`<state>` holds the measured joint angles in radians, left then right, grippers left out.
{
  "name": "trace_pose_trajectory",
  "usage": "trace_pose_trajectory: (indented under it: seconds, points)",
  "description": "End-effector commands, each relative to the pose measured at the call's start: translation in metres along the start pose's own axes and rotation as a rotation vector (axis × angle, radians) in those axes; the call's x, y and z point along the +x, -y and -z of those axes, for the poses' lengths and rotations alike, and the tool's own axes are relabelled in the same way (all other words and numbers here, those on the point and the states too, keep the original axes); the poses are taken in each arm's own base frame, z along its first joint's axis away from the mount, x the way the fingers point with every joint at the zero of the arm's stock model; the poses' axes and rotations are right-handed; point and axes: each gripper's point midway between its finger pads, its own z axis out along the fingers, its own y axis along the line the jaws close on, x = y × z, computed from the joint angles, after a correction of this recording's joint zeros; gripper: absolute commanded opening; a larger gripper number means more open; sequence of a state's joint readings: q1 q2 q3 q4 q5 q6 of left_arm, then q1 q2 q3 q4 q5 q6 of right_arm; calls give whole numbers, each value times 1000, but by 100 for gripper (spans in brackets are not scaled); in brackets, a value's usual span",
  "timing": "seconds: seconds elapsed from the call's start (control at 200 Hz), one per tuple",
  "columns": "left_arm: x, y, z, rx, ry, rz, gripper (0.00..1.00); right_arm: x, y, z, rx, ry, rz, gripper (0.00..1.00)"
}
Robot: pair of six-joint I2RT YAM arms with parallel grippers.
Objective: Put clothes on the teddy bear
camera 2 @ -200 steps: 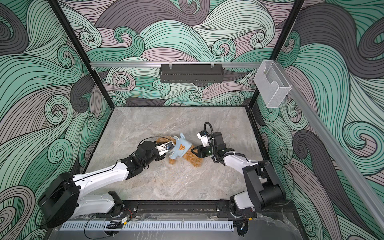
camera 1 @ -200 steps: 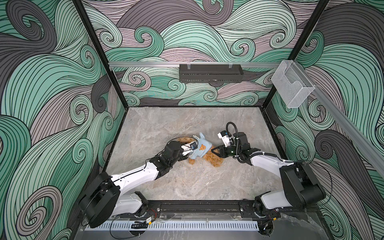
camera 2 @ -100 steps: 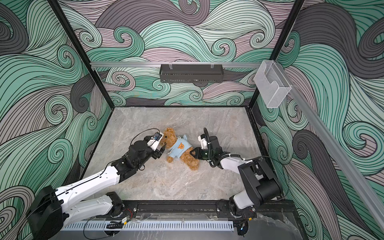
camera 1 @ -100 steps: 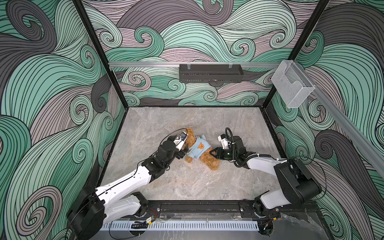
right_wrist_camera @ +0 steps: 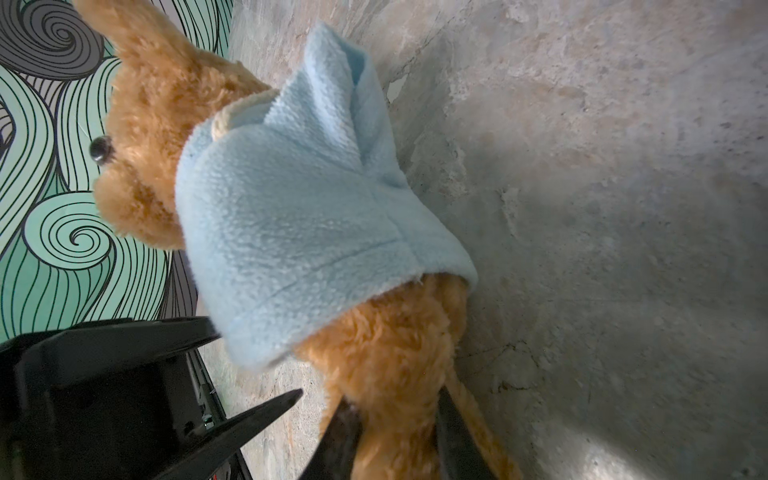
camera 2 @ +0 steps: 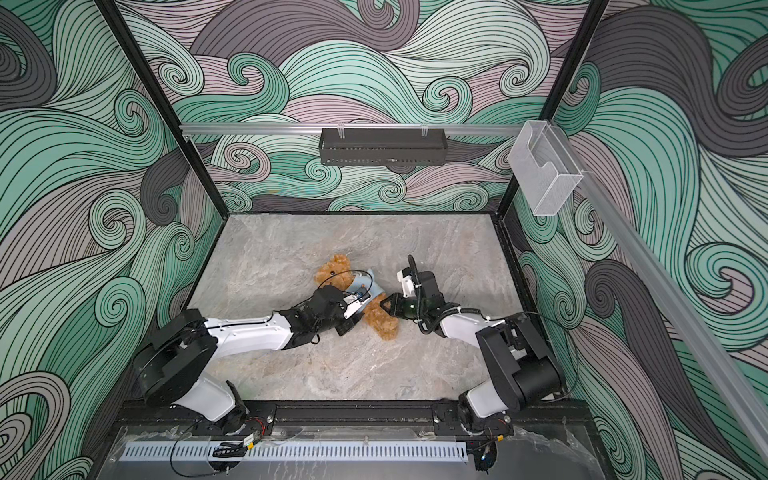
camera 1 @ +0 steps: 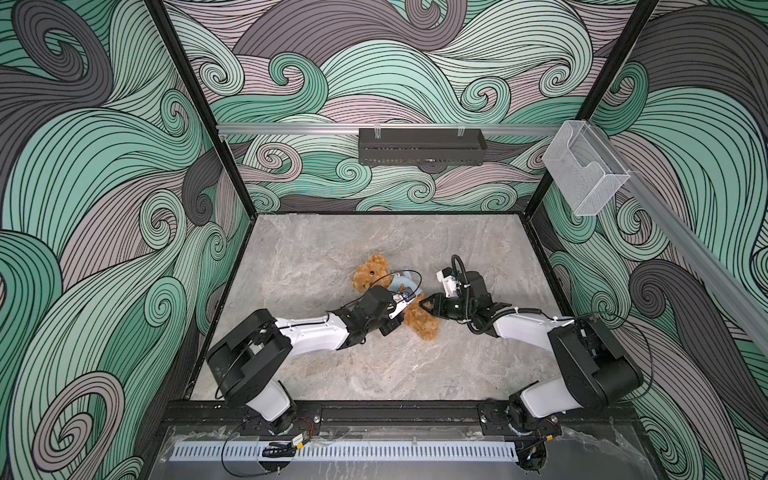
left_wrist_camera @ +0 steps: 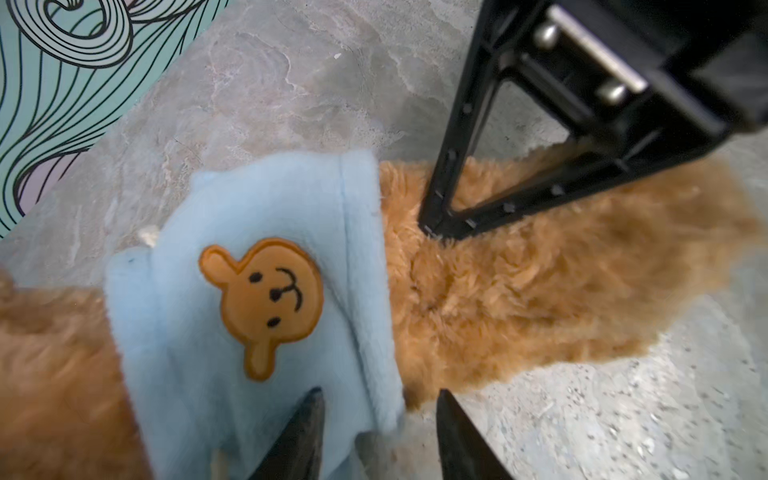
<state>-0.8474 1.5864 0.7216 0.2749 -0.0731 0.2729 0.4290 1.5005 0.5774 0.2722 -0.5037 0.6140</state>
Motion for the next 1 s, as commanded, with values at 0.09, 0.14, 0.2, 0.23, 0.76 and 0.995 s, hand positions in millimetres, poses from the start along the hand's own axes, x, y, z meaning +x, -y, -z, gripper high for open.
trace_pose_trajectory:
  seconds: [0.09, 0.14, 0.2, 0.23, 0.76, 0.995]
  points:
    - [-18, -10, -15, -61, 46, -13, 35, 4, 9, -4, 33, -1, -35, 25]
    - [-20, -9, -17, -54, 54, -10, 30, 4, 10, -4, 32, 0, -39, 25]
    - [-22, -8, -18, -45, 57, -8, 19, 4, 9, -4, 30, 2, -38, 25]
    - [-22, -8, -19, -43, 56, -6, 14, 5, 9, -4, 28, 2, -38, 25]
    - [-49, -9, 30, 178, 171, 299, 0, -13, -33, 4, 8, 143, 519, 68]
    - [-58, -7, 36, 216, 165, 336, 0, -10, -36, -4, -28, 186, 547, 74]
